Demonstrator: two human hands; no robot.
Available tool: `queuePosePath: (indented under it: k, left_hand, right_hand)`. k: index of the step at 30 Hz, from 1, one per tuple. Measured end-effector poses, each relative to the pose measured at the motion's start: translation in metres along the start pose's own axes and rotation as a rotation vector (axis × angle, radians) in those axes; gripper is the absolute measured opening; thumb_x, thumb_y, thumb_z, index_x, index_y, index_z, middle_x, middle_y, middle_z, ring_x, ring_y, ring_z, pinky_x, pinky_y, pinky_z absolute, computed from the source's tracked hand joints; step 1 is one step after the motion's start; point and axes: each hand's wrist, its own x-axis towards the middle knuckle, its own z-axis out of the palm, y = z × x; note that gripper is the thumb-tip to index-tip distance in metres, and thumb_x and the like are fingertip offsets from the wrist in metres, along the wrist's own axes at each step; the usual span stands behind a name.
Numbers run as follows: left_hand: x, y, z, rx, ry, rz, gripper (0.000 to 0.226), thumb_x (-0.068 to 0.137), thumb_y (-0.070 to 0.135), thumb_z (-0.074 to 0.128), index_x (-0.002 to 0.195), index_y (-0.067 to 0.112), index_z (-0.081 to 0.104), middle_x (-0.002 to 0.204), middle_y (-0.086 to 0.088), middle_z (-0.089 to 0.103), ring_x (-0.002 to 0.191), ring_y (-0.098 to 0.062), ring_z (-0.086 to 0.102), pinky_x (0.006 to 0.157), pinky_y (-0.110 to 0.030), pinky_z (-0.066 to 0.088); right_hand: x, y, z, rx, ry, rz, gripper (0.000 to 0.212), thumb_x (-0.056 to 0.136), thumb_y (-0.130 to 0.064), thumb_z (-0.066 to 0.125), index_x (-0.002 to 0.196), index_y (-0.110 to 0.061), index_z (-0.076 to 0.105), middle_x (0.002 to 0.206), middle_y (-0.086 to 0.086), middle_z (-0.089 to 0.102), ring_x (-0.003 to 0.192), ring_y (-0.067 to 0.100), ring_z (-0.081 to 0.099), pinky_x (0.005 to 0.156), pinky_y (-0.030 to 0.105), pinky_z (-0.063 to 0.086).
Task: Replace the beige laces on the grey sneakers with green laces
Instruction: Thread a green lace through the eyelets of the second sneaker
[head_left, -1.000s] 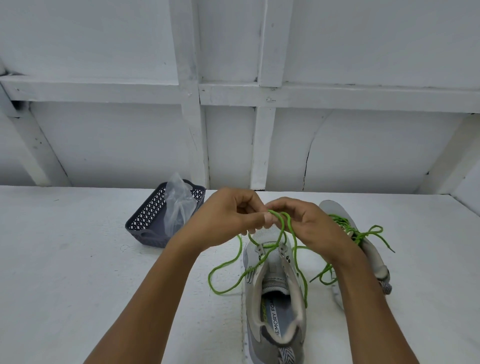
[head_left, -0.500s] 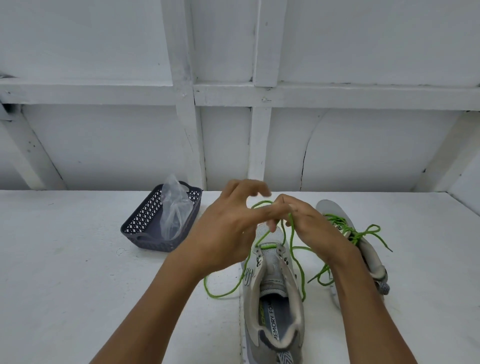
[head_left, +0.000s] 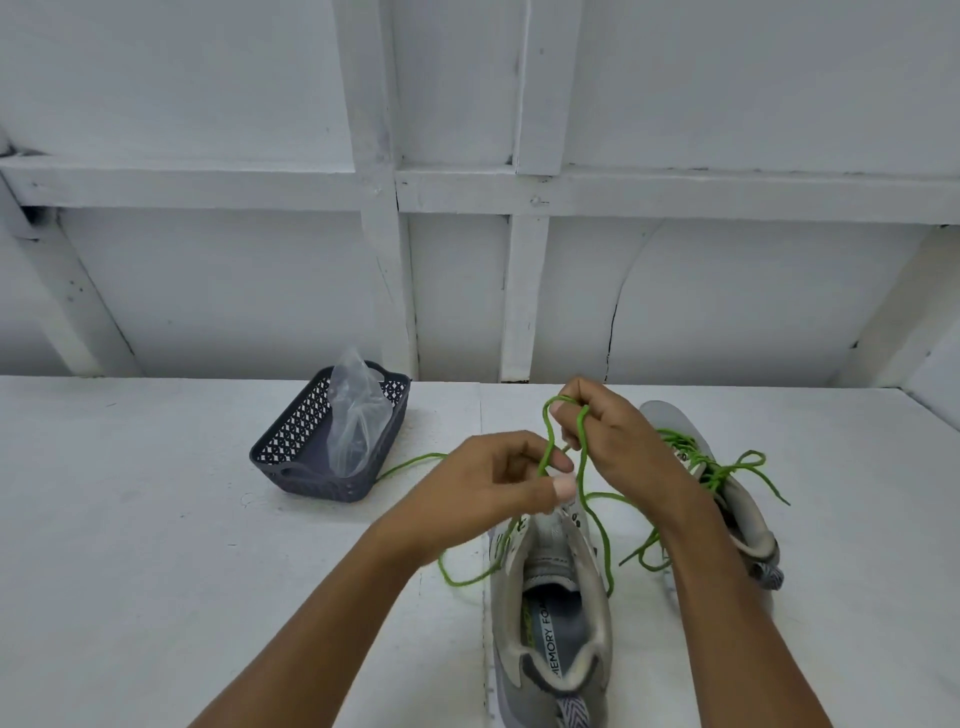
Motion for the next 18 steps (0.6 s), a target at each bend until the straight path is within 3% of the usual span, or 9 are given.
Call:
queuePosePath:
  k: [2, 5, 9, 11, 14, 18]
  left_hand:
    - [-0.002, 0.001, 0.012, 0.012, 0.017, -0.010, 0.035, 0.075, 0.043, 0.079, 0.101, 0.019, 0.074, 0.081, -0.005, 0.063, 0.077, -0.012, 0.059, 0.081, -0.030, 0.051]
    - [-0.007, 0.003, 0.025, 0.009, 0.081, -0.016, 0.019, 0.085, 0.029, 0.077, 0.093, 0.012, 0.077, 0.074, -0.009, 0.064, 0.068, -0.009, 0.055, 0.072, -0.022, 0.045]
    - [-0.020, 0.021, 0.013, 0.042, 0.029, 0.036, 0.014, 0.090, 0.029, 0.068, 0.081, 0.018, 0.072, 0.095, -0.011, 0.074, 0.093, -0.021, 0.069, 0.094, -0.032, 0.049]
    - [-0.028, 0.037, 0.003, 0.017, -0.001, 0.098, 0.018, 0.096, 0.022, 0.059, 0.080, 0.014, 0.064, 0.081, -0.011, 0.073, 0.078, -0.018, 0.068, 0.083, -0.024, 0.052]
    - [-0.037, 0.067, -0.011, -0.054, 0.017, 0.208, 0.019, 0.090, 0.023, 0.059, 0.072, 0.018, 0.063, 0.056, -0.002, 0.056, 0.052, -0.016, 0.053, 0.059, -0.024, 0.048]
    - [-0.025, 0.088, -0.032, -0.253, 0.067, 0.276, 0.021, 0.091, 0.020, 0.056, 0.073, 0.015, 0.066, 0.050, 0.001, 0.039, 0.045, -0.015, 0.039, 0.049, -0.028, 0.042]
  right_hand:
    - [-0.001, -0.001, 0.003, -0.031, 0.022, 0.000, 0.023, 0.100, -0.023, 0.049, 0.077, -0.018, 0.047, 0.070, -0.002, 0.045, 0.067, 0.014, 0.040, 0.067, 0.033, 0.036]
    - [-0.001, -0.001, 0.006, -0.040, 0.032, 0.004, 0.024, 0.101, -0.026, 0.048, 0.078, -0.020, 0.046, 0.071, -0.001, 0.045, 0.068, 0.014, 0.040, 0.067, 0.033, 0.036]
    - [-0.003, 0.004, 0.003, -0.008, 0.051, 0.052, 0.027, 0.101, -0.026, 0.047, 0.075, -0.019, 0.045, 0.072, 0.002, 0.043, 0.067, 0.014, 0.039, 0.065, 0.032, 0.033]
    - [-0.005, 0.009, 0.002, 0.008, 0.037, 0.078, 0.028, 0.101, -0.024, 0.047, 0.074, -0.017, 0.042, 0.069, 0.002, 0.041, 0.067, 0.014, 0.037, 0.064, 0.031, 0.031]
    - [-0.007, 0.017, 0.004, 0.025, -0.024, 0.101, 0.030, 0.100, -0.019, 0.047, 0.071, -0.017, 0.042, 0.065, 0.000, 0.041, 0.063, 0.012, 0.037, 0.064, 0.029, 0.032]
    - [-0.010, 0.019, 0.009, 0.018, -0.174, 0.138, 0.033, 0.100, -0.017, 0.047, 0.069, -0.017, 0.039, 0.064, -0.002, 0.039, 0.056, 0.008, 0.036, 0.053, 0.016, 0.033]
